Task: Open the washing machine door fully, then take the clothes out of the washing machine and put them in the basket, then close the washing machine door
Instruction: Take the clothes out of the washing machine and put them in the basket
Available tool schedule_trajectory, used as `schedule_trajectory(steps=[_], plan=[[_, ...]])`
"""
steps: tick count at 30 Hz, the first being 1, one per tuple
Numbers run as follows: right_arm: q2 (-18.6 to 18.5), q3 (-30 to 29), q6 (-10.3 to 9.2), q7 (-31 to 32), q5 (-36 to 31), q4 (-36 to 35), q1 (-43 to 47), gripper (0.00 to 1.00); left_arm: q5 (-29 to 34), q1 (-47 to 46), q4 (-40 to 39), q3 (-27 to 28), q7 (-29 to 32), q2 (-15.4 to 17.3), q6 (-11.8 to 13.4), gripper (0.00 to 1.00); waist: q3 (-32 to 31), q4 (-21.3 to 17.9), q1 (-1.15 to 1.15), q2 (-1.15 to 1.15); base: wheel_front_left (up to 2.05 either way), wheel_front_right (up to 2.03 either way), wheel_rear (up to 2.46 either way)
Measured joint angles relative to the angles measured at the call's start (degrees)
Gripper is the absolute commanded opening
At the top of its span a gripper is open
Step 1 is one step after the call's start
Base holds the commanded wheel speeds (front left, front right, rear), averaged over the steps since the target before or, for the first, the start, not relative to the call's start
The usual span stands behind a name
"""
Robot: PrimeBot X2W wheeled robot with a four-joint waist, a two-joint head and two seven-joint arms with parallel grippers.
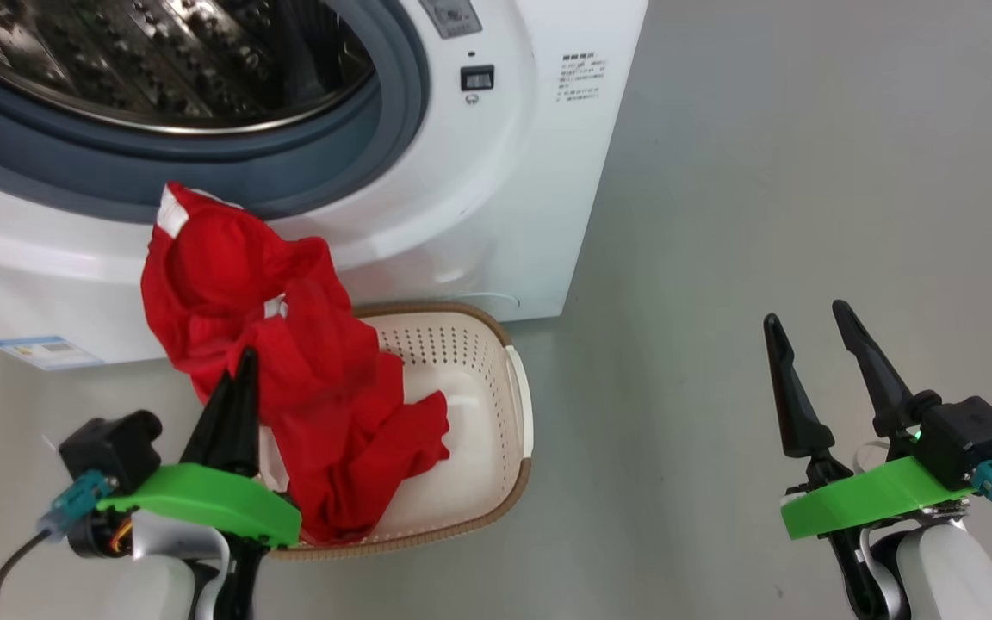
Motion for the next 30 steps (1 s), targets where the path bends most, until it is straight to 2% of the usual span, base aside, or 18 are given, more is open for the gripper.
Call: schedule_trajectory(steps=[2,9,17,19,30], plan=[[0.00,0.08,0.00,0.00,0.00,0.02,-0.20,1.00,-0.27,-0.80,1.79,-0.07,-0.01,-0.10,-0.21,0.00,0.39,-0.03,0.00,0.00,0.00,0.00,0.00],[0.00,0.37,0.00,0.00,0.01,-0.38,-1.37,1.00,-1.87,-7.33,15.53,-0.33,0.60,-0.59,-2.05,0.00,3.32,-0.50,0.00,0.00,0.00,0.00,0.00],[-0.01,0.90,0.00,0.00,0.49,-0.58,-3.27,1.00,-1.89,-14.46,30.14,-1.33,4.49,-0.66,-2.13,0.00,6.93,-1.82,0.00,0.00,0.00,0.00,0.00],[-0.01,1.18,0.00,0.00,0.53,-0.57,-3.46,1.00,-2.13,-17.36,34.24,-1.48,5.75,-0.64,-2.92,0.00,8.47,-2.37,0.00,0.00,0.00,0.00,0.00],[-0.02,3.10,0.00,0.00,0.99,-0.87,-6.73,1.00,-2.50,-26.70,44.31,-2.26,8.58,0.04,-4.75,0.00,13.99,-4.29,0.00,0.00,0.00,0.00,0.00]])
